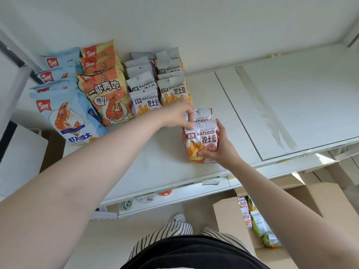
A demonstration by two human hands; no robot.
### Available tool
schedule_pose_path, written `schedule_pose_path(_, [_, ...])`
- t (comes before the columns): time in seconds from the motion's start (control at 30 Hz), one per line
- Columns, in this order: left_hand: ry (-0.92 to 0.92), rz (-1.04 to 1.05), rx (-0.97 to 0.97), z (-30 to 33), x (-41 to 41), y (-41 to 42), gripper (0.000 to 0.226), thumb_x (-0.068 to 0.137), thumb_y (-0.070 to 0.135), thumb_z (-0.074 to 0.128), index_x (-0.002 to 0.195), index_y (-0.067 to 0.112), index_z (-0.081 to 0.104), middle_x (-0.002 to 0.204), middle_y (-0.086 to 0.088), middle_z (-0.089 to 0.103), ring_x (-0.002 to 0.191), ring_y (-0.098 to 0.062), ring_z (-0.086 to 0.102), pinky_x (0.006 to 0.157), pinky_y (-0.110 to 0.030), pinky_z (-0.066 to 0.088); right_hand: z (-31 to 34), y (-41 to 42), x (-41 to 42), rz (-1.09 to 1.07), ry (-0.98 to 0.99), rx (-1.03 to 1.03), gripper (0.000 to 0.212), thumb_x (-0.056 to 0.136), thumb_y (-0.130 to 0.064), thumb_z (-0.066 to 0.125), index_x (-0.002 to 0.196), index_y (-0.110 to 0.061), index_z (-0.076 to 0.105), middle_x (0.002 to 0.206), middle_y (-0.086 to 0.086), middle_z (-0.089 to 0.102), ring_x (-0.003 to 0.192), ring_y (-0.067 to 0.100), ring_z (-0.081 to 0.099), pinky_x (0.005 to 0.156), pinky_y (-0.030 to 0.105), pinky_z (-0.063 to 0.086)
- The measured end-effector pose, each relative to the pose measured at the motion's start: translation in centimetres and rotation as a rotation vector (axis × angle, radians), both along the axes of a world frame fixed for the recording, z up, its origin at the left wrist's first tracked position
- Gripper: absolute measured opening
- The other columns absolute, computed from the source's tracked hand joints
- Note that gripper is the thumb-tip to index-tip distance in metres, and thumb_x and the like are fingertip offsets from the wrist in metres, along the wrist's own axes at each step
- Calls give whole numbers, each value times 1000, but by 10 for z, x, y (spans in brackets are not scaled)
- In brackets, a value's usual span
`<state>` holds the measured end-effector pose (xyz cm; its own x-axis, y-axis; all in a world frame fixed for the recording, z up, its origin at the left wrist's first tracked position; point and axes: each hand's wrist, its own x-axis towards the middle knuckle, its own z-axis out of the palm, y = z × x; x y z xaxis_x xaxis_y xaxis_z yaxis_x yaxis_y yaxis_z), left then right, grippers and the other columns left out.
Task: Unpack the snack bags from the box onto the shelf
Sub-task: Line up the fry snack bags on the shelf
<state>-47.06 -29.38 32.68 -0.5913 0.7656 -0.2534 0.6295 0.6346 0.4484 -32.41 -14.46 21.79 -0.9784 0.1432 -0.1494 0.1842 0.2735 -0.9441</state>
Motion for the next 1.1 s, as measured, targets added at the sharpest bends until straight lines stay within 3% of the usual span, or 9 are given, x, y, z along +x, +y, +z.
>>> schedule_pose_path(0.07, [19,-25,-13,-1,-3,1,17,75,26,79,77,21,63,120,-8,56,114,-23,49,94,-33,37,-5,-4,0,6,12,-11,129,52,-29,93,152,-16,12,139,-1,51,122,11,58,99,36,51])
schedule_pose_path(0.17, [22,-57,-4,-3,-7,1,16,77,26,78,77,22,62,119,-5,58,114,-21,49,91,-32,37,-5,-7,-1,-10,31,6,115,53,-7,95,143,-16,24,128,-5,55,111,-6,59,87,14,49])
schedule_pose_path(0.23, [26,-70,22,-4,-11,4,16,77,24,78,76,21,62,111,-2,59,109,-21,50,83,-29,35,-6,-7,-4,-64,55,-17,104,53,7,90,135,-20,31,118,-8,58,99,-14,60,79,7,46])
schedule_pose_path(0.3, [26,-84,40,-3,-14,10,16,77,23,78,76,21,62,105,-1,59,105,-20,51,82,-29,36,-6,-5,-7,-124,51,-7,98,54,8,90,129,-23,35,112,-11,60,92,-17,60,73,4,44])
schedule_pose_path(0.47, [42,-102,19,-1,-16,37,14,79,26,76,77,23,62,98,7,54,97,-17,51,86,-34,40,-3,18,-7,-182,-13,26,97,56,-4,93,133,-28,39,113,-9,65,98,-2,64,79,17,50])
schedule_pose_path(0.6, [41,-42,74,-3,-11,64,13,79,24,76,77,21,63,108,-2,62,100,-21,55,86,-35,43,0,46,-6,-236,-22,1,90,58,0,90,132,-23,45,109,-6,68,97,10,68,84,32,57])
schedule_pose_path(0.77, [76,-3,86,-4,-17,98,12,80,23,74,79,21,62,107,-1,62,100,-20,56,85,-33,45,-4,73,-18,-210,13,-107,87,68,18,77,136,-17,35,114,4,63,89,1,67,76,20,57])
schedule_pose_path(0.9, [129,20,73,-8,-38,119,12,83,23,71,83,22,59,112,1,59,106,-18,54,83,-28,41,-11,96,-45,-168,81,-130,84,69,23,72,134,-16,34,110,0,63,83,-5,67,72,17,56])
schedule_pose_path(1.1, [276,13,4,-7,-91,140,16,86,27,68,95,15,64,97,8,51,99,-20,52,71,-26,37,-28,126,-112,-80,148,-103,89,67,6,83,138,-20,37,112,-7,67,95,4,68,87,29,55])
